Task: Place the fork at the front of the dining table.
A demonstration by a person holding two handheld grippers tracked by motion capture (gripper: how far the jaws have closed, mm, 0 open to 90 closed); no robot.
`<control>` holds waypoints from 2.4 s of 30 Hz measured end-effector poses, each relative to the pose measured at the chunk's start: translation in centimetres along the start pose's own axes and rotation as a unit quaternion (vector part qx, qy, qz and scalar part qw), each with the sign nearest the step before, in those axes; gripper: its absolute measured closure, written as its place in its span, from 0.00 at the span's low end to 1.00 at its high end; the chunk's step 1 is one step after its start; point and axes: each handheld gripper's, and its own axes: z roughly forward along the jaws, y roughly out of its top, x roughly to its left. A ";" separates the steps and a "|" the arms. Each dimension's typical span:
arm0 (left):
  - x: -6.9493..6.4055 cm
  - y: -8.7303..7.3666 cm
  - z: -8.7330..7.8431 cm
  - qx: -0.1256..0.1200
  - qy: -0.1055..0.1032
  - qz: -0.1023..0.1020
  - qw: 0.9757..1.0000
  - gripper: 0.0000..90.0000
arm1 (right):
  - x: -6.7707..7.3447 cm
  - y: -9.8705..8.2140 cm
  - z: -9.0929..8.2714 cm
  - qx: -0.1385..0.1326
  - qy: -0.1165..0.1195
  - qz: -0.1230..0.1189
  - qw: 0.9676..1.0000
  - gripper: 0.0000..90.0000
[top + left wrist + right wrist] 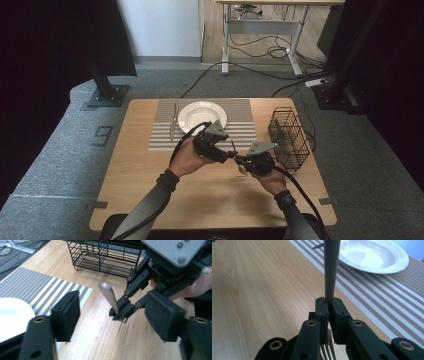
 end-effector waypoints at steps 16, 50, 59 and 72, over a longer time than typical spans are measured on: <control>-1.1 -8.0 0.3 0.002 0.036 -0.022 0.999 0.10 | -0.8 0.0 -0.1 0.009 -0.027 0.027 0.999 0.93; -4.0 -17.2 3.3 0.072 0.036 -0.022 0.997 0.00 | -6.0 2.9 2.8 0.041 -0.104 0.072 0.991 0.93; -4.1 -17.1 3.4 0.080 0.030 -0.019 0.996 0.02 | -8.1 3.5 4.7 0.054 -0.128 0.083 0.987 0.93; -4.0 -17.2 3.4 0.081 0.017 -0.029 0.996 0.05 | -10.7 4.1 7.9 0.076 -0.151 0.096 0.981 0.94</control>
